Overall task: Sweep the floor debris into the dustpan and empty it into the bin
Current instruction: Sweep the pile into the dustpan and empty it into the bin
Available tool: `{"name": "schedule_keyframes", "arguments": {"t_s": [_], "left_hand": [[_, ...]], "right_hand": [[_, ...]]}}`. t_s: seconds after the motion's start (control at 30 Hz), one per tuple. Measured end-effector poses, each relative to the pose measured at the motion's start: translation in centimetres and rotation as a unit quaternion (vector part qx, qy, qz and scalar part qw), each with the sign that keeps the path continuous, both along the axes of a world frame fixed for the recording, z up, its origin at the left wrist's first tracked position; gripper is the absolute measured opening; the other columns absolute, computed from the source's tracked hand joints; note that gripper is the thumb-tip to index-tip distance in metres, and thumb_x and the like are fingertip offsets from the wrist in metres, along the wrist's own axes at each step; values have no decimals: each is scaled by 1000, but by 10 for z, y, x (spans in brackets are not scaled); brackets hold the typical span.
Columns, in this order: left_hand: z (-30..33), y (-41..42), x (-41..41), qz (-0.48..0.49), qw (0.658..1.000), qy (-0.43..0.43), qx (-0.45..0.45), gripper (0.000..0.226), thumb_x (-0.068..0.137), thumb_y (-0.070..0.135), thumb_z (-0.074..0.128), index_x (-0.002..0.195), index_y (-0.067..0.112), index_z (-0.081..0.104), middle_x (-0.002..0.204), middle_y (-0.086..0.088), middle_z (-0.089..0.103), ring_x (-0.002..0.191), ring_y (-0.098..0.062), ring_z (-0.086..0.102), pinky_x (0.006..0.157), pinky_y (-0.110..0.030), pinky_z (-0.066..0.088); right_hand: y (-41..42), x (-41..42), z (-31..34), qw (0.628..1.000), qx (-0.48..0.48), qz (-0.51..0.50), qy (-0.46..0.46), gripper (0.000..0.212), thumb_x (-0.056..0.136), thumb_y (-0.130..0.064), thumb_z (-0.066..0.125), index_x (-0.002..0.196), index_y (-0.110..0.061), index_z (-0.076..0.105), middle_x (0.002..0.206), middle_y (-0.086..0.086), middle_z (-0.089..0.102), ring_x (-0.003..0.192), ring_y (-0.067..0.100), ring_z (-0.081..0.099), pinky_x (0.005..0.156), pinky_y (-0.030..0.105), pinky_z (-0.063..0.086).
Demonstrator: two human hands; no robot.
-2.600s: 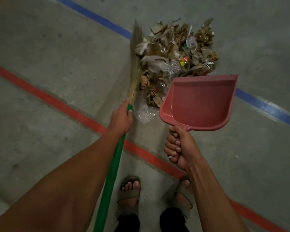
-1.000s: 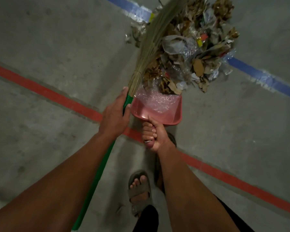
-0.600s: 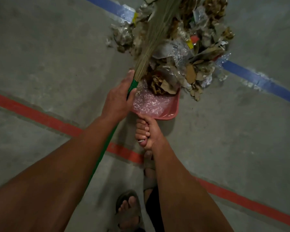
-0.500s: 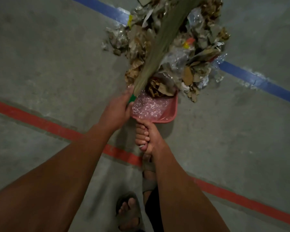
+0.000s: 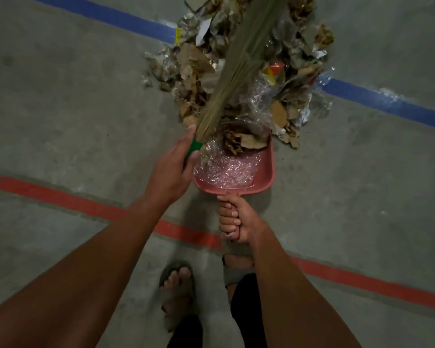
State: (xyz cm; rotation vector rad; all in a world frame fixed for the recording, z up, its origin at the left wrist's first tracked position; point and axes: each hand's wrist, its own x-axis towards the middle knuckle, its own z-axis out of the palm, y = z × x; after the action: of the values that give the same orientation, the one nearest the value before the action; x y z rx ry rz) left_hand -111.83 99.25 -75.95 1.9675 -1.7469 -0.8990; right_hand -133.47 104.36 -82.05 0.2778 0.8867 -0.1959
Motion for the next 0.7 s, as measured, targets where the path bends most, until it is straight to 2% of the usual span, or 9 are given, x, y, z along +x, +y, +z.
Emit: {"name": "schedule_keyframes", "arguments": {"t_s": [0.1, 0.17, 0.23, 0.33, 0.43, 0.5, 0.57, 0.63, 0.7], "left_hand": [[-35, -26, -10, -71, 997, -2, 3, 59, 107, 31, 52, 162, 23, 32, 157, -7, 48, 136, -25, 53, 110, -42, 47], [-52, -19, -9, -87, 996, -5, 22, 60, 106, 27, 52, 162, 23, 32, 160, -5, 45, 141, -26, 49, 114, -44, 44], [-59, 6, 0, -99, 994, -3, 42, 62, 105, 27, 52, 162, 29, 29, 160, -3, 44, 138, -27, 53, 112, -43, 46], [-53, 49, 23, -153, 986, 0, 64, 60, 105, 38, 44, 162, 38, 25, 164, 6, 37, 139, -22, 53, 106, -47, 52], [-36, 73, 41, -173, 983, -13, 55, 58, 106, 42, 38, 163, 37, 24, 164, 9, 36, 137, -22, 54, 100, -45, 55], [-24, 75, 46, -178, 983, -19, 31, 58, 107, 43, 35, 163, 35, 22, 165, 10, 33, 138, -22, 53, 99, -43, 56], [-19, 66, 48, -176, 984, -29, 10, 58, 108, 40, 38, 163, 34, 22, 166, 10, 32, 138, -22, 54, 98, -44, 57], [-24, 48, 51, -162, 985, -52, 6, 60, 107, 34, 44, 163, 35, 22, 166, 10, 32, 130, -29, 60, 93, -46, 58], [-36, 33, 56, -161, 985, -65, 20, 64, 106, 26, 52, 163, 36, 24, 164, 8, 36, 127, -32, 61, 96, -47, 56]], "right_hand": [[-7, -2, -9, 1000, -16, 9, 4, 45, 93, -23, 60, 58, -23, 32, 38, -9, 25, 27, 5, 18, 36, 17, 10], [-12, -4, -15, 1000, -19, 6, -3, 45, 92, -23, 61, 57, -24, 33, 38, -9, 26, 27, 5, 19, 37, 17, 9], [-16, -4, -16, 1000, -25, 5, -10, 44, 92, -22, 60, 56, -24, 33, 38, -9, 26, 26, 5, 19, 36, 17, 9], [-17, -4, -14, 1000, -25, 6, -16, 45, 93, -21, 57, 57, -24, 32, 38, -9, 25, 27, 5, 18, 35, 17, 10], [-10, 1, -13, 999, -33, 10, -13, 46, 94, -20, 55, 59, -25, 24, 37, -9, 24, 27, 6, 17, 32, 17, 14], [-6, 5, -12, 999, -39, 5, -14, 46, 94, -19, 54, 57, -25, 27, 37, -9, 25, 26, 5, 18, 32, 17, 15], [-2, 8, -11, 999, -44, 4, -15, 46, 94, -19, 52, 54, -24, 31, 36, -9, 25, 26, 5, 18, 31, 16, 15], [1, 8, -10, 999, -45, 5, -13, 48, 94, -19, 52, 54, -25, 27, 36, -9, 24, 26, 5, 19, 31, 17, 16], [3, 8, -10, 999, -45, 5, -3, 49, 94, -19, 53, 55, -26, 24, 35, -9, 24, 26, 5, 19, 31, 17, 18]]}}
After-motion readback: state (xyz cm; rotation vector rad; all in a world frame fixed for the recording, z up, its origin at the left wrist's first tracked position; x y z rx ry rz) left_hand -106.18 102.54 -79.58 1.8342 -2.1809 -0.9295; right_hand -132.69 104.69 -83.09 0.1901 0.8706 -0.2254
